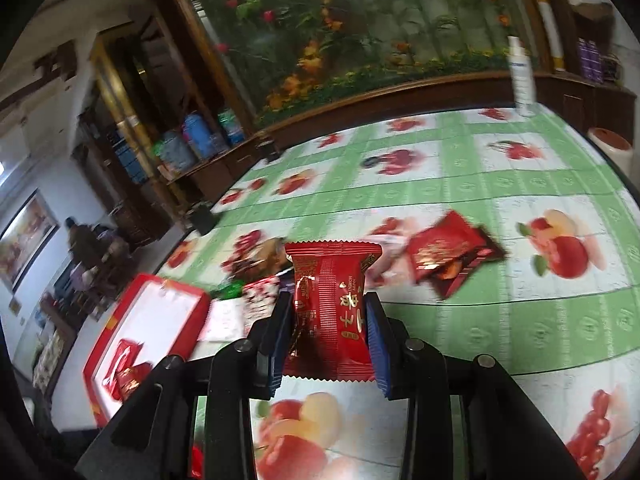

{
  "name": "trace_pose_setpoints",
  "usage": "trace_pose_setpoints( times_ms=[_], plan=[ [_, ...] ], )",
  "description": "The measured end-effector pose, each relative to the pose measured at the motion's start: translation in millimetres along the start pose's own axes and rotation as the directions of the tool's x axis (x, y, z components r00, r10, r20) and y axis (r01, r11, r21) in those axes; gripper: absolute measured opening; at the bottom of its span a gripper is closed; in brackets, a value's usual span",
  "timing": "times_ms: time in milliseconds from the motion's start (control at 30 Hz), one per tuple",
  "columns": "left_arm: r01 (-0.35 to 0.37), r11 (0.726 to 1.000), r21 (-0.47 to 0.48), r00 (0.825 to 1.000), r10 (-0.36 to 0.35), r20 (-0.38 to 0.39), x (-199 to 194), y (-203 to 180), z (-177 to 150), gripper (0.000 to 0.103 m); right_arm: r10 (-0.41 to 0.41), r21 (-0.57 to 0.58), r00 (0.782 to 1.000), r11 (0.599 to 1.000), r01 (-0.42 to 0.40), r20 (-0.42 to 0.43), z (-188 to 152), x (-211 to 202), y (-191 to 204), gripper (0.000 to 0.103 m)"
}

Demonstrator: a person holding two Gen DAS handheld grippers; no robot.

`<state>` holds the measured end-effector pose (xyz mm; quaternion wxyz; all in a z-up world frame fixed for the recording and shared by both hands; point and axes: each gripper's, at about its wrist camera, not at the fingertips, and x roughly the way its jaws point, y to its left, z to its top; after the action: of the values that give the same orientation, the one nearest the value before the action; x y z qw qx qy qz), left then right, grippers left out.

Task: Organize snacks
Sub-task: 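Release the red snack into the tray with the right tool while the left tool drops its packet there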

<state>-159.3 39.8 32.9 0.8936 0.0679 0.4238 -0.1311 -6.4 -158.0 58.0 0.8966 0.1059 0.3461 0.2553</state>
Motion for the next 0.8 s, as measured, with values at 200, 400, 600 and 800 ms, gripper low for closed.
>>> trace_pose_setpoints(
  times_ms=[200, 400, 600, 800],
  plan=[
    [-0.110, 0.988, -0.110, 0.985, 0.123, 0.124, -40.4, 44.2, 13.0, 0.048, 0.124, -0.155, 0.990, 0.979, -0.132, -0.059, -14.8, 15.7, 57.1, 0.036],
    [-0.279, 0.918, -0.283, 0.947, 0.311, 0.076, -45.0, 113.8, 0.6, 0.048, 0.217, -0.245, 0.959, 0.934, -0.258, -0.184, -40.2, 51.9, 135.4, 0.036],
    [-0.370, 0.852, -0.371, 0.918, 0.396, -0.005, -43.7, 162.2, -22.3, 0.048, 0.283, -0.274, 0.924, 0.895, -0.351, -0.258, -60.8, 79.5, 203.7, 0.037],
    [-0.409, 0.809, -0.423, 0.901, 0.432, -0.045, -44.5, 182.8, -34.0, 0.049, 0.306, -0.270, 0.906, 0.883, -0.385, -0.291, -70.5, 92.2, 236.4, 0.043]
  ],
)
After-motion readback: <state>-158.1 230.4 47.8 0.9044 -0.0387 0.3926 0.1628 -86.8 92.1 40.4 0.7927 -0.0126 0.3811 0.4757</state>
